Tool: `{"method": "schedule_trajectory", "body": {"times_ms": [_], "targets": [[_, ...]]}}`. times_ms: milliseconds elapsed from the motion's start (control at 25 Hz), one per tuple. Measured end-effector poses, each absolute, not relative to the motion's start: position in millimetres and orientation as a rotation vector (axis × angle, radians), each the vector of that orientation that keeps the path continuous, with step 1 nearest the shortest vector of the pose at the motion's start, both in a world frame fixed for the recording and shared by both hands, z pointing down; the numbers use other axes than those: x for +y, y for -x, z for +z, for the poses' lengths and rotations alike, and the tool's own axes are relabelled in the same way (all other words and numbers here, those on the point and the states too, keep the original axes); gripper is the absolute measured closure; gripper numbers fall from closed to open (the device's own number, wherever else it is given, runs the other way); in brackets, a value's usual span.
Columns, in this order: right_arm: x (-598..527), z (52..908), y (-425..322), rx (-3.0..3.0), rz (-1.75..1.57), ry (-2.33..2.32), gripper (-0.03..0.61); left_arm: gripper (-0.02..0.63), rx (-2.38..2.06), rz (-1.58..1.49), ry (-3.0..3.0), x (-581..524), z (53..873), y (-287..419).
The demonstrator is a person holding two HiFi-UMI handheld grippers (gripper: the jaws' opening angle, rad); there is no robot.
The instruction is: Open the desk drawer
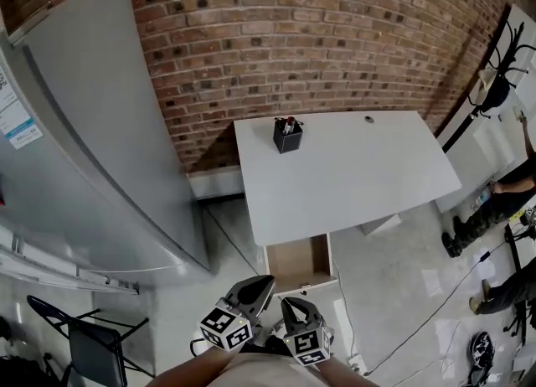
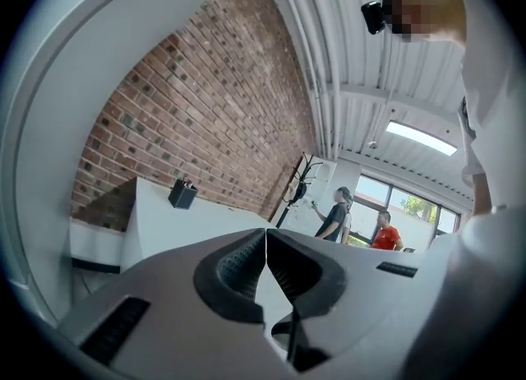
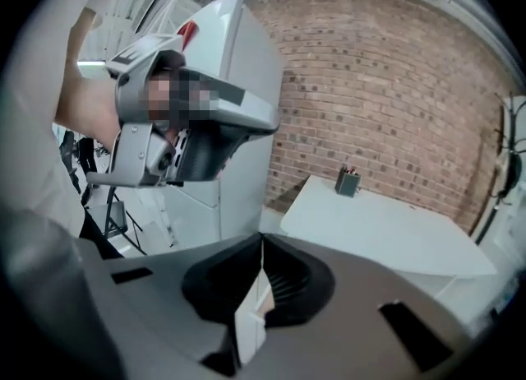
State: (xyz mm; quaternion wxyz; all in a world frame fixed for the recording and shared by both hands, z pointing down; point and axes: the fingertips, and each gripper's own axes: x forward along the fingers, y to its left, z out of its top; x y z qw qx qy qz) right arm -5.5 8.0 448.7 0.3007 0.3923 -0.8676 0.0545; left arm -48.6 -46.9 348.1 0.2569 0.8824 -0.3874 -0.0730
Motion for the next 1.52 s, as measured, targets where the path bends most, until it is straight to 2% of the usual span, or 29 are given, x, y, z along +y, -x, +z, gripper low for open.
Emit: {"method": "schedule_trajectory", "body": {"times_ms": [280,600,1000,1520], "targets": [[-17,402,48,-2.306,0.076,-1.181,0.558,0.604,-1.029,-0.27,-2.443,-53,331,91],[-14,354,70,-2.329,0.038,-1.291,0.558,0.604,-1.025,-0.288,-2.47,-41,327,109],[-5,317,54,-2.414,0.012,-1.396,0.558,0.604,-1.035,-0.251,-2.563,-20,309,85],[12,331,37,-2.44,0.071,-1.344,0.561,0.604,-1.025,-0.152,-2.566,8,320,62]]}}
